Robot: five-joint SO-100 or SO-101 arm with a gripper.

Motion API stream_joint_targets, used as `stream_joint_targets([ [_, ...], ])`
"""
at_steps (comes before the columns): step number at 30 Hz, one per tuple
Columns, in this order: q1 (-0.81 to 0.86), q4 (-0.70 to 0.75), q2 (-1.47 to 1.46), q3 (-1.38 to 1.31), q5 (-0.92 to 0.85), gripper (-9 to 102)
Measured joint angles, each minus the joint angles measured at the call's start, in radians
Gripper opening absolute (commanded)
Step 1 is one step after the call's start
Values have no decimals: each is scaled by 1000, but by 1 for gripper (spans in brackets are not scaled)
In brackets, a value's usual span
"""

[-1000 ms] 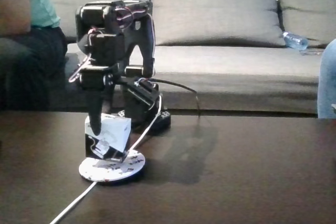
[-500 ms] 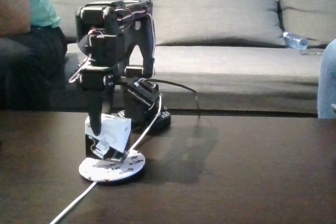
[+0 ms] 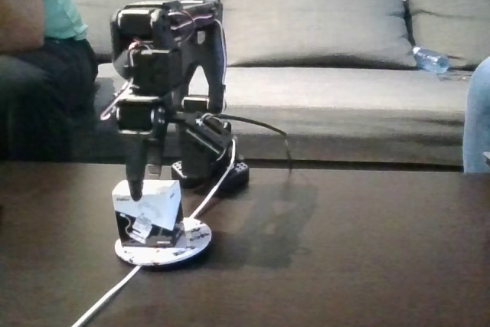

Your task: Grasp a servo box and put it on the zirlivani.

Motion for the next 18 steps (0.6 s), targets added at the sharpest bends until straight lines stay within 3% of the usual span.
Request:
stream_joint_targets([
  [9, -2, 218, 144, -112, 0, 28],
  [15, -2, 261, 268, -133, -3, 28],
  [18, 0, 261, 342, -71, -3, 15],
])
